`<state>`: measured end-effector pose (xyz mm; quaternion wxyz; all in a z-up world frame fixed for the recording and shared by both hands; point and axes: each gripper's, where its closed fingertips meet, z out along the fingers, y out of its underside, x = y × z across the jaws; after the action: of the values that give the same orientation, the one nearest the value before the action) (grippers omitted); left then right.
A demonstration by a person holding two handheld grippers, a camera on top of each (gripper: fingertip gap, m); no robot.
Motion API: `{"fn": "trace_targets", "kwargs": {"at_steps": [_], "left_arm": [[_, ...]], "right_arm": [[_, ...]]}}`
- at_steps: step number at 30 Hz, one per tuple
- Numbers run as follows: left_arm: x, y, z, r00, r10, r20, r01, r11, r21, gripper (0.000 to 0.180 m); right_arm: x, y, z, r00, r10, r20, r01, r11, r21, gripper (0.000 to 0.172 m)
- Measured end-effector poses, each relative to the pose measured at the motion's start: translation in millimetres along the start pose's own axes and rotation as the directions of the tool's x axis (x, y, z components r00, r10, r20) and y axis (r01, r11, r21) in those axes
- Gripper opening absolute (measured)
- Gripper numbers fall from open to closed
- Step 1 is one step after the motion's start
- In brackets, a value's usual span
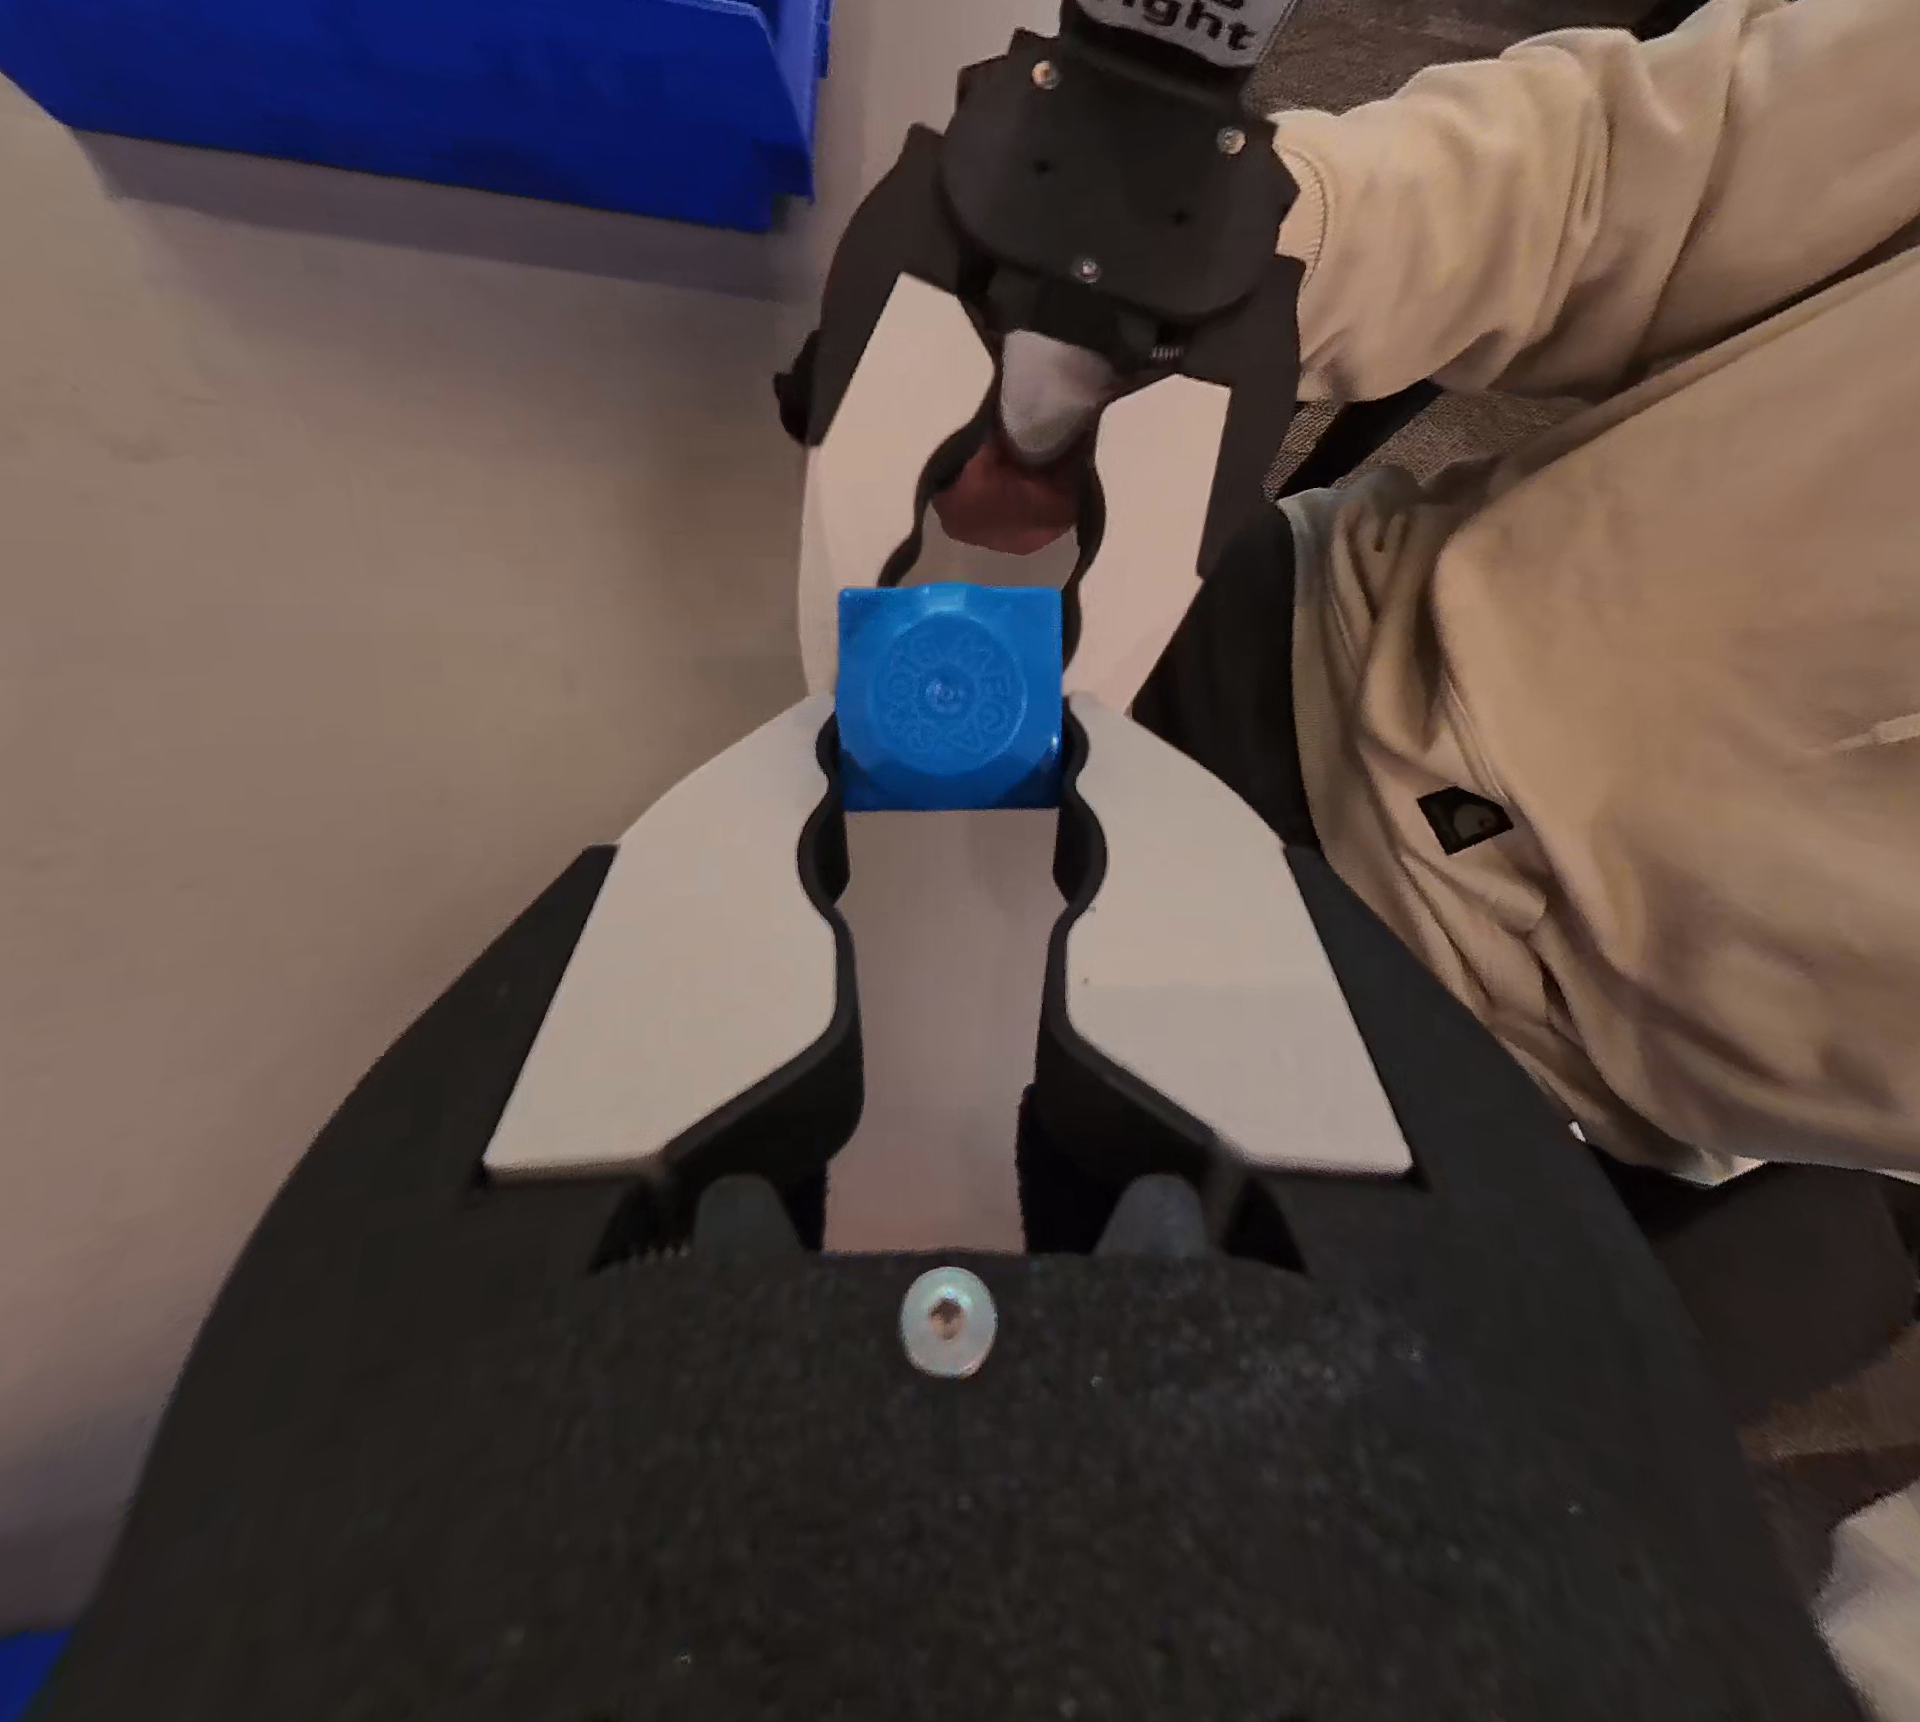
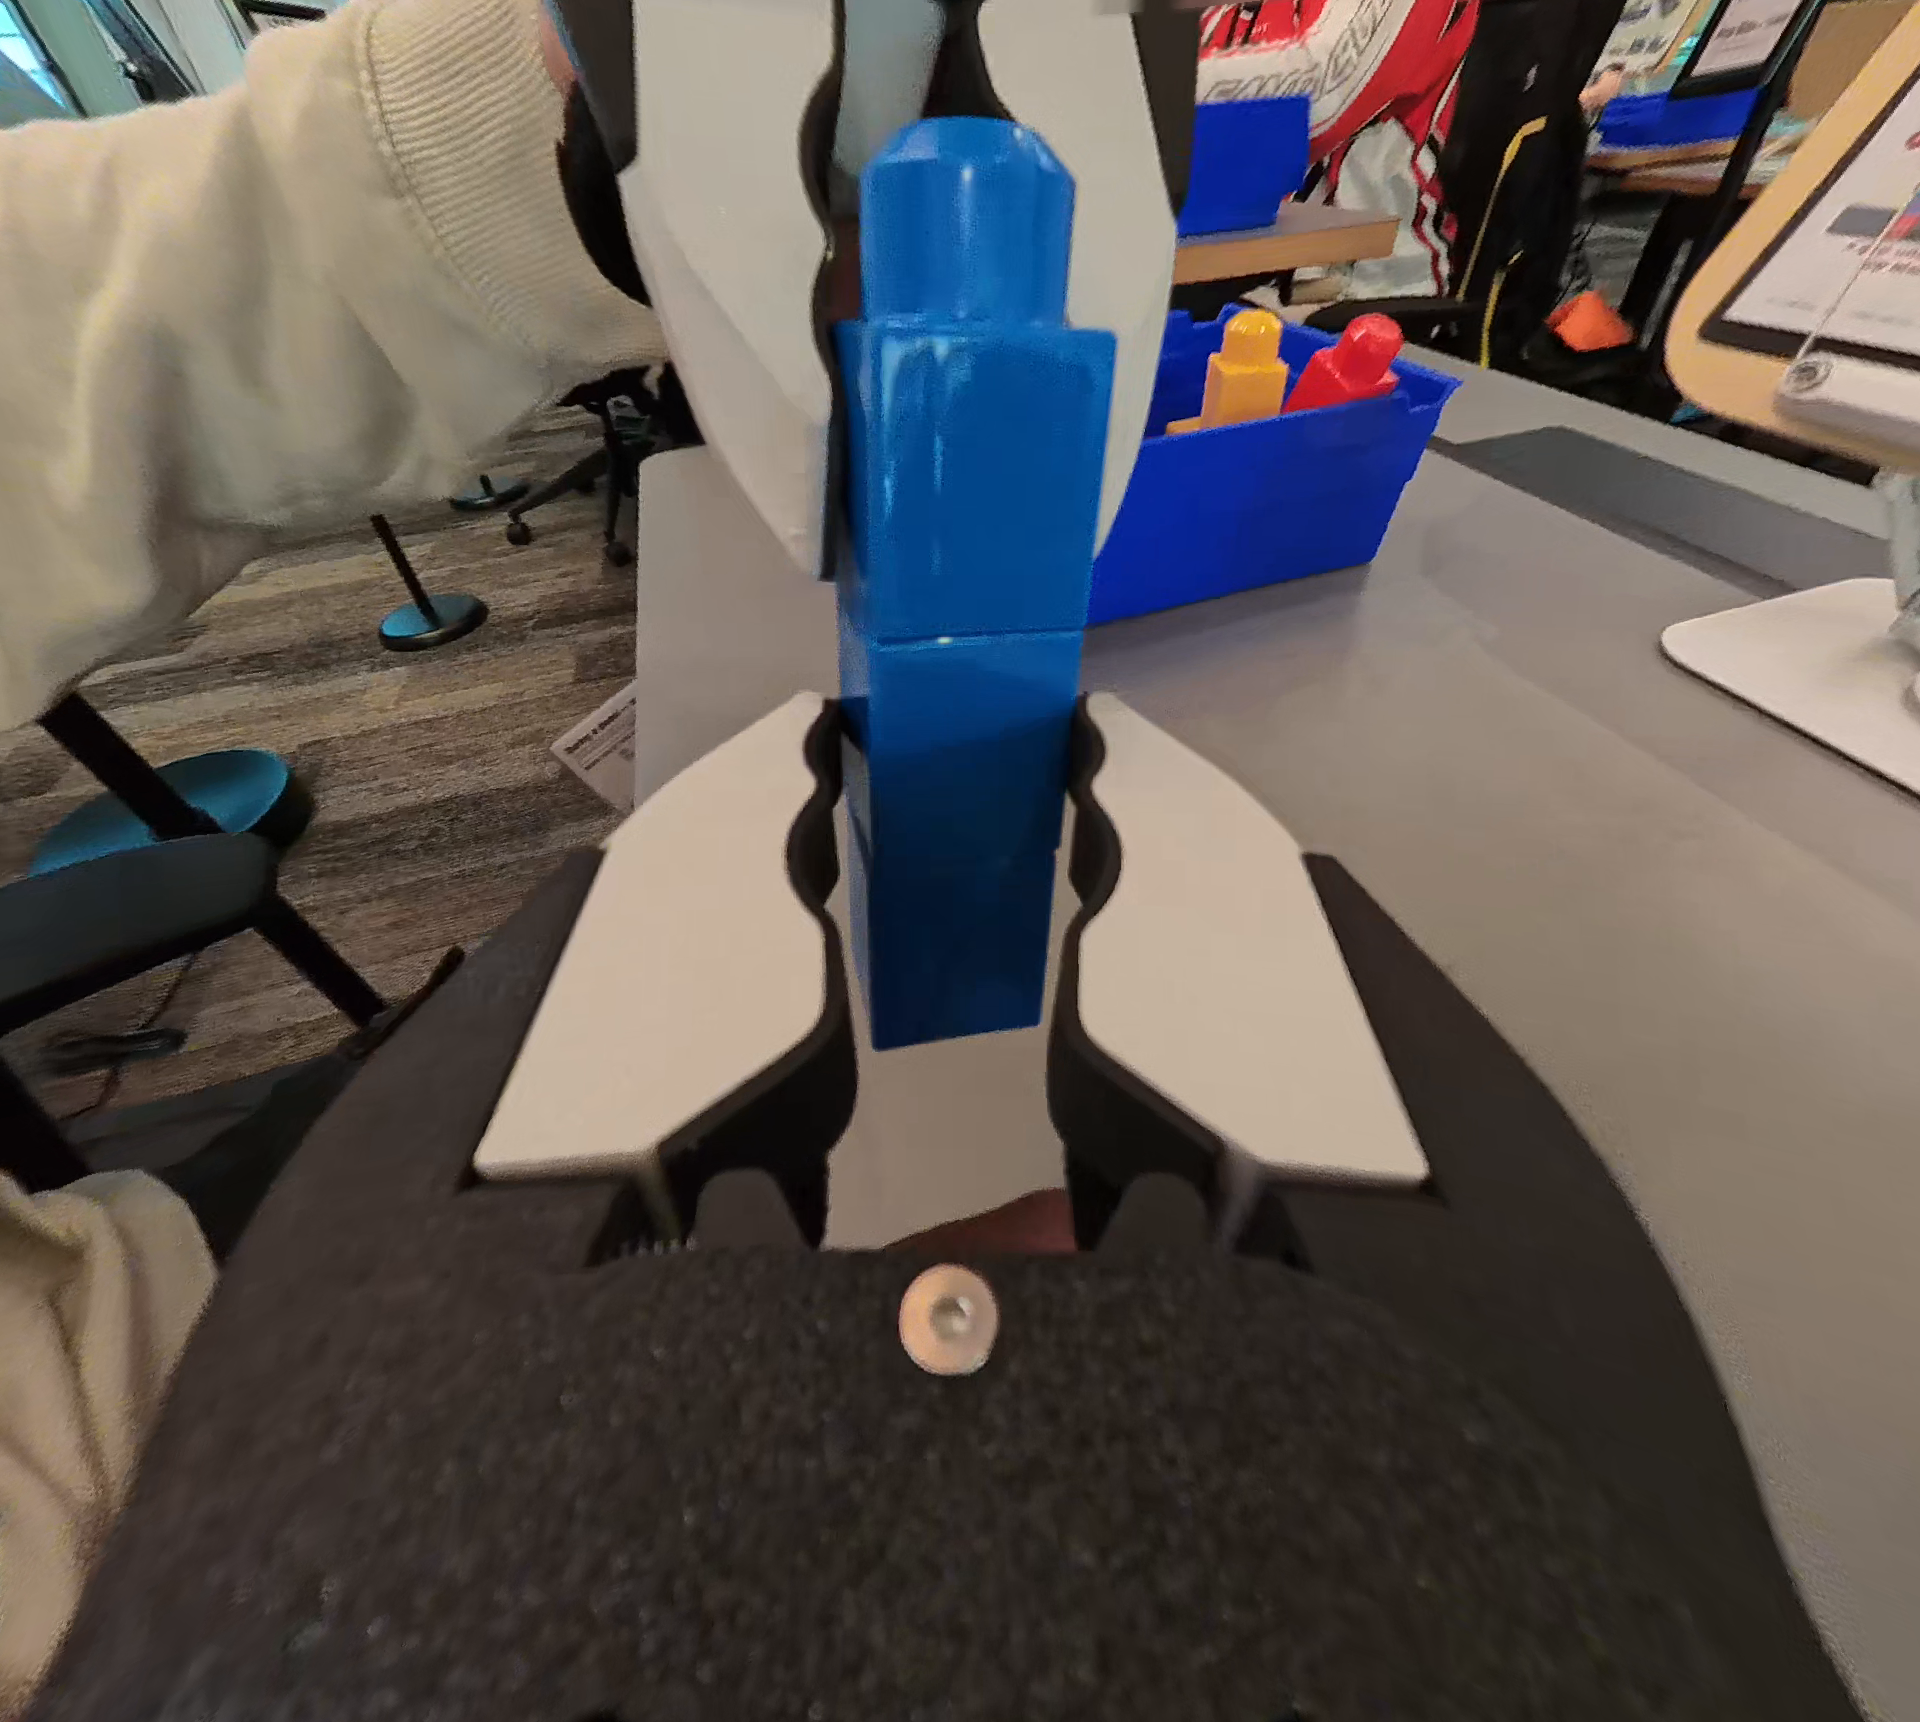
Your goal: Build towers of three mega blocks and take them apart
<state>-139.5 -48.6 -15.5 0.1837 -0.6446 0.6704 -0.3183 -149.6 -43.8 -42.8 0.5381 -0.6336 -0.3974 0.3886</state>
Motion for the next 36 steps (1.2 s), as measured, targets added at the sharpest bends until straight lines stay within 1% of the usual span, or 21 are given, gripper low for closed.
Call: {"fn": "trace_targets", "kwargs": {"at_steps": [3,5,6,7,8,9,11,12,14,15,17,18,19,20,21,24,27,29,33,36], "left_arm": [[-0.7,0.7,5.8,1.0,0.012,-0.009,-0.012,1.0,-0.011,0.036],[0.1,-1.1,4.9,1.0,0.026,-0.017,-0.026,1.0,0.001,0.036],[-0.6,-1.5,4.1,1.0,0.028,-0.014,-0.028,1.0,0.002,0.036],[-2.1,-2.2,3.2,1.0,0.031,-0.006,-0.031,1.0,0.005,0.036],[-3.1,-6.6,-1.2,1.0,0.029,-0.004,-0.029,0.999,0.037,0.036],[-3.1,-13.2,-9.9,1.0,0.021,-0.013,-0.019,0.996,0.084,0.036],[-5.3,-22.6,-33.2,1.0,0.013,-0.007,-0.012,0.987,0.162,0.036],[-8.4,-22.2,-42.5,1.0,0.003,0.012,-0.005,0.985,0.172,0.036],[-25.2,-9.6,-49.1,0.991,-0.015,0.134,-0.002,0.992,0.124,0.036],[-37.3,1.7,-46.2,0.978,-0.038,0.205,0.023,0.997,0.078,0.036],[-65.0,28.9,-29.7,0.934,-0.113,0.339,0.121,0.993,-0.002,0.036],[-77.7,44.2,-17.4,0.908,-0.138,0.397,0.167,0.985,-0.04,0.036],[-92.6,57.4,-5.9,0.869,-0.172,0.463,0.219,0.974,-0.05,0.036],[-102.7,69.2,7.3,0.844,-0.21,0.494,0.272,0.961,-0.055,0.036],[-109.8,78.9,20.5,0.831,-0.233,0.505,0.304,0.951,-0.062,0.036],[-139.8,103.2,40.7,0.767,-0.252,0.59,0.365,0.928,-0.078,0.036],[-159.7,109.8,52.1,0.747,-0.314,0.586,0.405,0.914,-0.026,0.036],[-170.2,114.7,56.5,0.743,-0.33,0.582,0.418,0.908,-0.019,0.036],[-180.4,120.1,70.5,0.769,-0.38,0.514,0.45,0.893,-0.012,0.036],[-187.4,125.9,77.2,0.773,-0.382,0.506,0.461,0.887,-0.034,0.036]], "right_arm": [[0.7,5.8,-2.6,0.998,0.032,0.046,-0.03,0.999,-0.041,0.04],[-1.0,3.9,-5.3,0.996,0.048,0.08,-0.046,0.999,-0.028,0.038],[-0.3,4.8,-6.1,0.995,0.053,0.082,-0.05,0.998,-0.031,0.037],[1.7,10.4,-6.1,0.996,0.054,0.075,-0.049,0.997,-0.064,0.037],[6.6,21.1,-5.9,0.998,0.04,0.051,-0.034,0.992,-0.119,0.037],[11.1,30.1,-6.5,0.999,0.032,0.031,-0.027,0.989,-0.146,0.037],[15.2,37.1,-9.9,0.997,0.076,0.033,-0.071,0.989,-0.13,0.037],[19.5,38.9,-12.8,0.995,0.097,0.023,-0.093,0.988,-0.124,0.037],[28.8,37.1,-20.4,0.994,0.11,-0.006,-0.11,0.989,-0.097,0.037],[34.9,33.5,-25.3,0.993,0.113,-0.029,-0.114,0.991,-0.073,0.037],[46.5,25.1,-35.2,0.99,0.125,-0.069,-0.127,0.991,-0.028,0.037],[49.6,21.1,-39.4,0.989,0.126,-0.075,-0.127,0.992,-0.012,0.037],[51.2,17.7,-43.0,0.989,0.124,-0.08,-0.124,0.992,-0.003,0.037],[52.2,15.0,-45.9,0.989,0.119,-0.088,-0.119,0.993,0.003,0.037],[52.3,12.6,-48.5,0.989,0.113,-0.093,-0.113,0.994,0.01,0.037],[51.2,10.0,-52.9,0.989,0.108,-0.099,-0.107,0.994,0.022,0.037],[52.7,14.1,-54.8,0.988,0.118,-0.102,-0.117,0.993,0.017,0.037],[53.8,17.5,-55.5,0.986,0.137,-0.096,-0.136,0.991,0.016,0.037],[55.7,23.3,-55.7,0.982,0.164,-0.089,-0.163,0.986,0.01,0.037],[55.2,24.4,-55.9,0.983,0.159,-0.092,-0.16,0.987,0.002,0.037]]}}
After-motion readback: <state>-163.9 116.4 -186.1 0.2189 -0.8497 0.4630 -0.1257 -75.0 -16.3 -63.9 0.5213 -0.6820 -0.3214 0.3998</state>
